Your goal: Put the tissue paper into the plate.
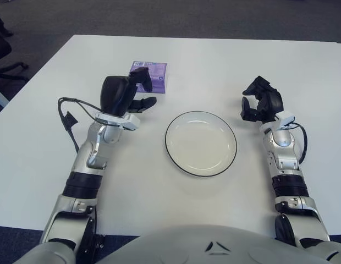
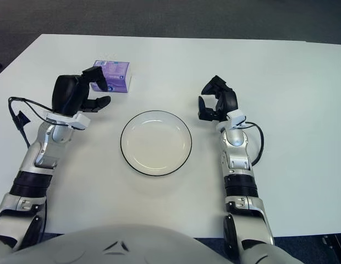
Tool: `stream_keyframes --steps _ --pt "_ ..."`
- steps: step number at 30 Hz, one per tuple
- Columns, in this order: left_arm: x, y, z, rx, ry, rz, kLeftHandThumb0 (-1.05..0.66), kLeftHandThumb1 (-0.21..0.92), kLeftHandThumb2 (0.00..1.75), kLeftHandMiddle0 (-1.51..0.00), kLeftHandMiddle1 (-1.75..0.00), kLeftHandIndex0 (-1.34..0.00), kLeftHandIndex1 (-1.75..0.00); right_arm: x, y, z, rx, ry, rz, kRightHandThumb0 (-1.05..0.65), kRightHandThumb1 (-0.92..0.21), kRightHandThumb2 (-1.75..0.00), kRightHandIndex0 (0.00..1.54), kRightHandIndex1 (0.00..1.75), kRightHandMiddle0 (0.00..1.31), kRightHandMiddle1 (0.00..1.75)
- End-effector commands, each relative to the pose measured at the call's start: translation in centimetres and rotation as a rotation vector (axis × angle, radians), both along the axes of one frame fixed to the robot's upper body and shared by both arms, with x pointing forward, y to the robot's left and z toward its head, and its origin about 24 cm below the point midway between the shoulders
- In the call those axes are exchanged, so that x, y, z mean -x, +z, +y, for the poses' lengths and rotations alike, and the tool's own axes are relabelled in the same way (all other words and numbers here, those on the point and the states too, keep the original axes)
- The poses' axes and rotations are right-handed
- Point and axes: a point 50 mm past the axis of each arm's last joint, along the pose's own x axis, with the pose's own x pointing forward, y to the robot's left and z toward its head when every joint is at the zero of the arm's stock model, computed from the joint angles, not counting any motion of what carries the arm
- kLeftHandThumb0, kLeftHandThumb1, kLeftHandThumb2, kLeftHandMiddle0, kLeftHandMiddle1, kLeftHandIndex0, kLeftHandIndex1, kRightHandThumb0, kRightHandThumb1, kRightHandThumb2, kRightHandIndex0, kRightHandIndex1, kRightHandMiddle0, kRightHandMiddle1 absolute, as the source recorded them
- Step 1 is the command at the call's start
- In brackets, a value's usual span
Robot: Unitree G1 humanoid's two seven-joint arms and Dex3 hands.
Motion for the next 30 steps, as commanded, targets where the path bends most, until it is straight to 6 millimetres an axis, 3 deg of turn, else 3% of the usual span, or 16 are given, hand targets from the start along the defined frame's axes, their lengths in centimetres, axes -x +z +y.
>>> stream_keyframes --steps 1,4,9,11,18,26,30 --pt "-0.3 2.0 -0.4 -0.124 -0.005 -0.100 -0.43 0.51 1.07 -0.94 -1.75 -0.46 -1.75 4.2 -7.7 0.2 -0.065 -0.044 0.272 -0.48 -0.31 -1.33 1.33 1.75 0.62 1.75" --pt "-1.0 2.8 -0.2 -0.169 -0.010 -0.114 -0.40 0.63 0.91 -0.70 -1.71 -0.38 -1.75 4.2 -7.8 0.2 -0.061 -0.047 0.274 -0.48 -0.31 -1.33 1.33 1.75 0.62 1.75" --pt "-1.7 3.9 -0.1 -0.228 -0.022 -0.126 -0.37 0.84 0.63 -0.41 -1.47 -0.25 -1.75 4.2 -7.8 0.3 -0.056 -0.050 0.276 -0.48 -0.31 -1.33 1.32 1.75 0.62 1.75" --pt "-2.0 4.3 -0.1 -0.259 -0.040 -0.129 -0.58 0.82 0.62 -0.31 -1.33 -0.10 -1.54 4.1 -7.8 0.3 -0.054 -0.052 0.277 -0.48 -0.31 -1.33 1.32 1.75 0.62 1.75" --pt "-3.2 4.9 -0.2 -0.360 -0.093 -0.126 -0.72 0.76 0.66 -0.16 -1.03 -0.01 -1.11 4.1 -7.9 0.3 -0.049 -0.054 0.282 -0.49 -0.31 -1.33 1.31 1.75 0.62 1.75" --pt "-4.6 4.6 -0.6 -0.465 -0.113 -0.111 -0.88 0.89 0.50 -0.03 -0.66 0.00 -0.75 4.1 -7.9 0.4 -0.041 -0.048 0.279 -0.49 -0.30 -1.34 1.31 1.75 0.63 1.75" --pt "-5.2 4.2 -0.8 -0.509 -0.121 -0.079 -0.96 0.91 0.53 -0.01 -0.46 0.00 -0.60 4.1 -7.8 0.4 -0.038 -0.050 0.277 -0.49 -0.30 -1.34 1.31 1.75 0.63 1.75"
